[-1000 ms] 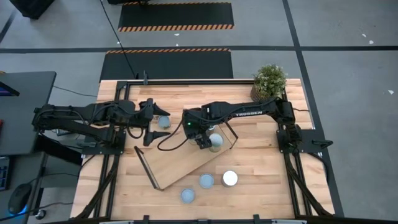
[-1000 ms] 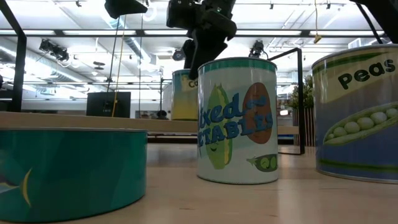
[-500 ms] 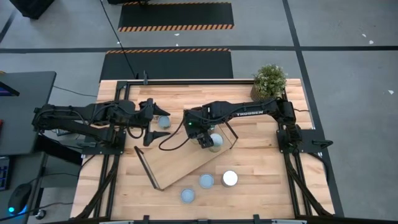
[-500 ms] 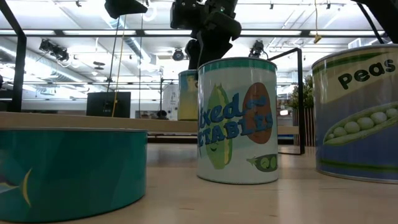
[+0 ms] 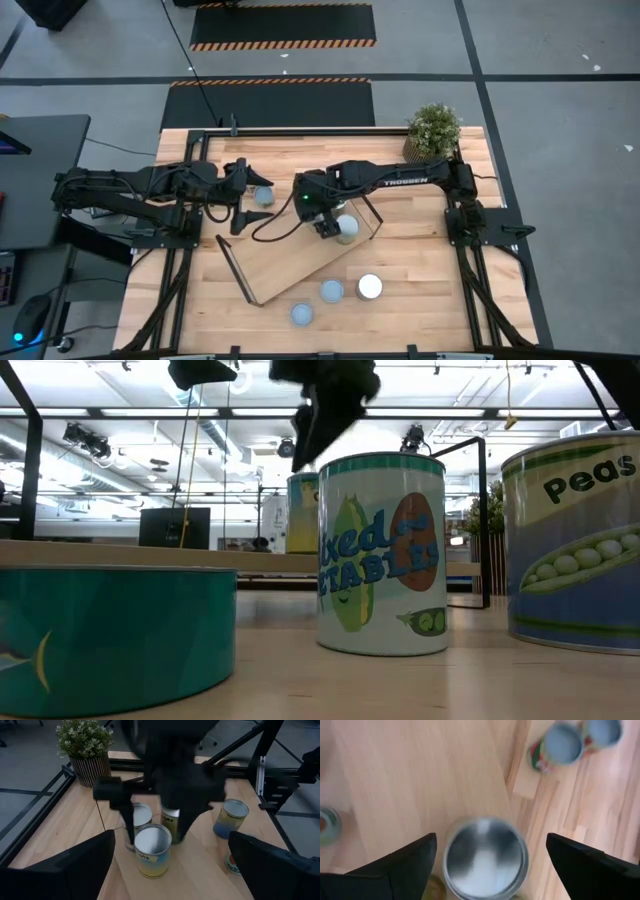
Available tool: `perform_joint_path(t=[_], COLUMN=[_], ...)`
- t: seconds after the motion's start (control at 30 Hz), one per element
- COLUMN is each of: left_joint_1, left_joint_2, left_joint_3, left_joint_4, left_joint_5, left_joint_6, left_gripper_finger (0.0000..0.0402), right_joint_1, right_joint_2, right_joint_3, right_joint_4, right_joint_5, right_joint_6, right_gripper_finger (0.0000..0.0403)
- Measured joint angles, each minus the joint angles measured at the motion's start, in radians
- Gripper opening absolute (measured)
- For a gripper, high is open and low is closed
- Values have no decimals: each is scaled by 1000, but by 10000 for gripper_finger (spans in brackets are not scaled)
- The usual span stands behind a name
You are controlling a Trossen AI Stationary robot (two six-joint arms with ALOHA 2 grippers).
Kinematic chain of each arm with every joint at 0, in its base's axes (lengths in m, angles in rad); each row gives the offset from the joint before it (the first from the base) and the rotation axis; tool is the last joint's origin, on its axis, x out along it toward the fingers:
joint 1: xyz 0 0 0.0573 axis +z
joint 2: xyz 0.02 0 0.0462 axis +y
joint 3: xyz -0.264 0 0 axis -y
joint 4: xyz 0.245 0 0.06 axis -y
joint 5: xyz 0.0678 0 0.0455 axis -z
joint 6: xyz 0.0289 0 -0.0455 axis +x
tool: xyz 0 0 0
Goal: Pick and place cans onto a shelf
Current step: Put the canned peas on the shelf
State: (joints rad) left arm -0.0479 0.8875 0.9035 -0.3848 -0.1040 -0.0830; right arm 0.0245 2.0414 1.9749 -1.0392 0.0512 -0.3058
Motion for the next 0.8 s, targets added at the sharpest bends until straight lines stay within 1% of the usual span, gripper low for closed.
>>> perform_joint_path(t=[0.1,0.17,0.27,0.4,0.53,0.7,0.8], left_joint_1=[0,0,0,0,0,0,0], left_joint_2=[0,0,0,0,0,0,0], left_joint_3=[0,0,0,0,0,0,0], left_joint_4=[-10,-12,-17,-17,-19,-18,-17], left_joint_5=[0,0,0,0,0,-10,-20], left_joint_6=[0,0,0,-2,-10,-11,-11], left_gripper_finger=[396,396,396,396,396,396,396], right_joint_1=[27,51,100,175,242,317,352], right_joint_2=[-1,-1,-1,-1,2,1,1], right_joint_3=[36,47,49,48,37,9,-27], right_joint_4=[-4,-3,4,-3,-57,-149,-180], right_joint_5=[-7,-32,-63,-70,-65,24,32], right_joint_6=[0,0,1,35,115,241,350], right_gripper_finger=[384,384,381,375,373,373,373])
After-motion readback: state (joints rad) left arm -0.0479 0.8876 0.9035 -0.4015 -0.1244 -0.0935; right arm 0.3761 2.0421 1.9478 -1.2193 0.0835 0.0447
